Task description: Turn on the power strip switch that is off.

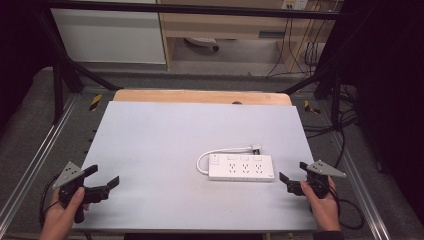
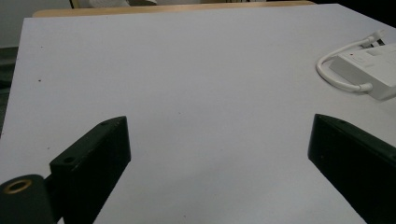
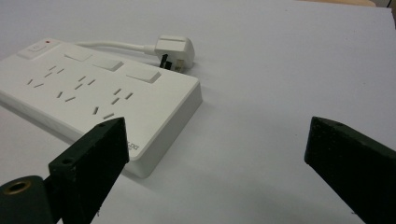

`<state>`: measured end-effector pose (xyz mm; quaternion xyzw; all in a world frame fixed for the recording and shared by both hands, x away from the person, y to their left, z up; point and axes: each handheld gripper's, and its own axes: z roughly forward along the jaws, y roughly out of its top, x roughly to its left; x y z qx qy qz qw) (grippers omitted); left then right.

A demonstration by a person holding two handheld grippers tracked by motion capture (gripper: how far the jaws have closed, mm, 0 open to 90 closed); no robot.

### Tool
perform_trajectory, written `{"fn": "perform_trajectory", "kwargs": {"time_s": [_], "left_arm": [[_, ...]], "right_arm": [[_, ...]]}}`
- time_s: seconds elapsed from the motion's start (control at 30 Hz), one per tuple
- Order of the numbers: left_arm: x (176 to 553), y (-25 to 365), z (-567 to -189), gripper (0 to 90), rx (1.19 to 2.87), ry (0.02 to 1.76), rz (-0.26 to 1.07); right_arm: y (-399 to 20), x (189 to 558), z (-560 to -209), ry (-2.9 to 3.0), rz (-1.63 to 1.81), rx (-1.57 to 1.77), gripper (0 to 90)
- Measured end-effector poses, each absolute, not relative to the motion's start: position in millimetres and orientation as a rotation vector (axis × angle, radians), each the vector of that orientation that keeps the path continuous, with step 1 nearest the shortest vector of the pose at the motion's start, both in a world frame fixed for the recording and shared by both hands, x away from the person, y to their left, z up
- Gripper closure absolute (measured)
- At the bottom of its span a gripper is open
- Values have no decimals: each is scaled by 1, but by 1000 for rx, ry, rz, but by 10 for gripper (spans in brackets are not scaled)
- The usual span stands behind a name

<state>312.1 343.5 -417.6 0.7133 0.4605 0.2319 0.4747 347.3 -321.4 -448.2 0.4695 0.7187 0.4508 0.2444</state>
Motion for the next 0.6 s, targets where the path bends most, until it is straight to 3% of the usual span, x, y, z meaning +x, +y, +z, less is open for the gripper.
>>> {"fn": "perform_trajectory", "kwargs": {"time_s": [0.6], "left_arm": [[314,342,-421,60,1769,1127,563]], "right_arm": [[-323,347,-440,1882,1266,1371,39]]}}
